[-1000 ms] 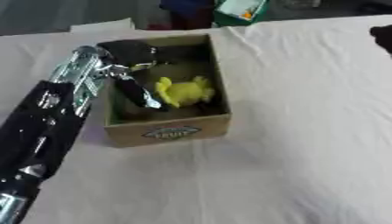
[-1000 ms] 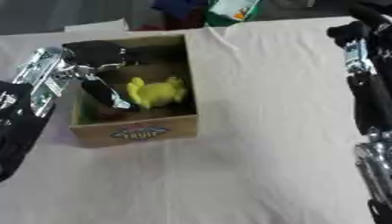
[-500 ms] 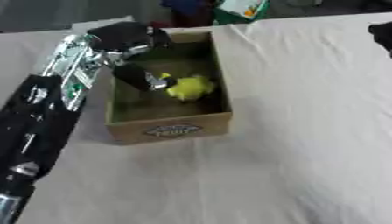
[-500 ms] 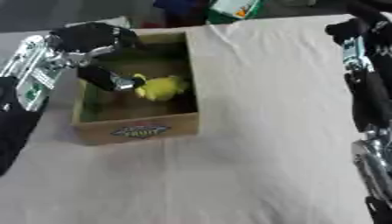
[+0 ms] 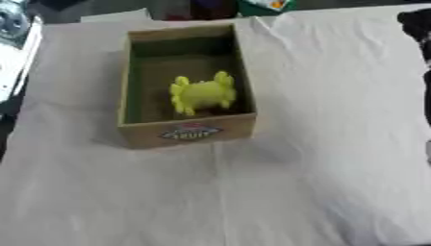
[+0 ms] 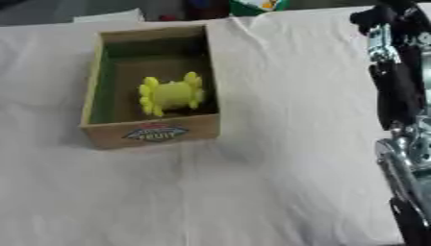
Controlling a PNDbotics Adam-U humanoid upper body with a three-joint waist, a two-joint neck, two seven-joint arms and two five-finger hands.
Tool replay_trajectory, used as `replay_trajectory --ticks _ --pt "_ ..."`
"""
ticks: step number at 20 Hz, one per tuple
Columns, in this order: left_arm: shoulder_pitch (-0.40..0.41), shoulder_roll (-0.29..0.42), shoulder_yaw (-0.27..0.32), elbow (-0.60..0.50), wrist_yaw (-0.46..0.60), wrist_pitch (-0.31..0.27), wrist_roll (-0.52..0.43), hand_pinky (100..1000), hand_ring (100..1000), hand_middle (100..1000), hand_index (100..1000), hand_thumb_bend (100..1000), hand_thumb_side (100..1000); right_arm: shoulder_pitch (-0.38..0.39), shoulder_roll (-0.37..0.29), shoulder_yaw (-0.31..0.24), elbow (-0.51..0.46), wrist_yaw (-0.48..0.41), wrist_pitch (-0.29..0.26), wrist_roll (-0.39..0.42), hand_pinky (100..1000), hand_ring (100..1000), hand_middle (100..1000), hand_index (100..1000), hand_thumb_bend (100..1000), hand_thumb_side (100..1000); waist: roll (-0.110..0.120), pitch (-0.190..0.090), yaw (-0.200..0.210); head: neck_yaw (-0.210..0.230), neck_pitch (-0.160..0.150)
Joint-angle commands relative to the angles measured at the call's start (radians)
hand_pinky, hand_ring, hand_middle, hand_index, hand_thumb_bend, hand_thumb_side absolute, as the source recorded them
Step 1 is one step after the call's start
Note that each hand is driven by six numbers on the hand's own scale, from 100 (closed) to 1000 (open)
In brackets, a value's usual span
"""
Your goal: Pick up objects on the table and place them in the box.
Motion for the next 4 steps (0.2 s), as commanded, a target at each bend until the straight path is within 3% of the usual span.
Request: replay_trajectory --ticks 1,4 --pt "0.025 0.083 0.048 -0.113 0.148 0.013 0.086 423 598 549 737 100 630 -0.004 -0.028 -0.015 -0.020 0.008 -0.006 -0.010 894 785 611 853 100 611 -0.004 -0.026 0.008 -0.008 0.002" --pt "0.095 0.118 0.090 -0.189 0.250 0.031 0.157 420 595 548 733 100 611 0.000 -0.028 -0.021 -0.020 0.010 -0.012 -0.019 893 784 611 853 100 612 -0.009 -0.028 0.025 -0.014 -0.006"
